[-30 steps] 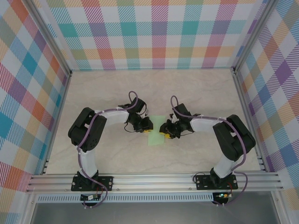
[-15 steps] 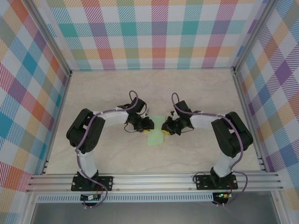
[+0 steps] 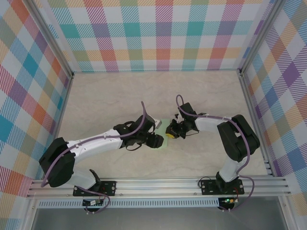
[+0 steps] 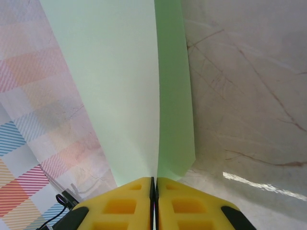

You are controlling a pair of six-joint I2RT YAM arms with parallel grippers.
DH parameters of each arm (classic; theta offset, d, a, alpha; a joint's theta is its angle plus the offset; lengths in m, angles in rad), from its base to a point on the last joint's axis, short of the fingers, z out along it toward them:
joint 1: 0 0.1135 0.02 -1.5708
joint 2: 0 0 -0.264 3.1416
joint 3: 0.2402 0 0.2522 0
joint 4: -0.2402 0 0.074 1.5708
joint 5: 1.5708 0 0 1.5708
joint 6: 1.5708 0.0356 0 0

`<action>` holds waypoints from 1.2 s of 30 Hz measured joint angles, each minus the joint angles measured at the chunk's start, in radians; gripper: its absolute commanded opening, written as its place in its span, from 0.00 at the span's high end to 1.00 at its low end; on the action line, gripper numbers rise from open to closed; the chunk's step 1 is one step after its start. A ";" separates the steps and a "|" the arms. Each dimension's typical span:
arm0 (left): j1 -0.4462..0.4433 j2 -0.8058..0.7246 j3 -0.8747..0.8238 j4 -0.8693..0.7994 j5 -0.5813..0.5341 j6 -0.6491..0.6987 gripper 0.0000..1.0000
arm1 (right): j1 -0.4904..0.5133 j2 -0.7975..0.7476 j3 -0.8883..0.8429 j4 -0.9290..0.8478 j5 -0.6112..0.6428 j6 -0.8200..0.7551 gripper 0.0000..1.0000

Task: Fold a paper plane with a square sheet of paper (pick it up from the middle)
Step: Third fold the triangle at the center of the table.

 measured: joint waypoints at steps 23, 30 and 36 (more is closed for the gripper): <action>-0.234 0.314 0.162 -0.084 -0.373 0.143 0.53 | 0.000 0.000 0.006 -0.018 -0.008 -0.008 0.87; -0.234 0.292 0.156 -0.077 -0.419 0.124 0.80 | 0.000 -0.001 0.006 -0.031 -0.007 -0.011 0.86; -0.233 0.254 0.147 -0.077 -0.434 0.121 0.95 | 0.000 -0.002 0.006 -0.031 -0.006 -0.014 0.84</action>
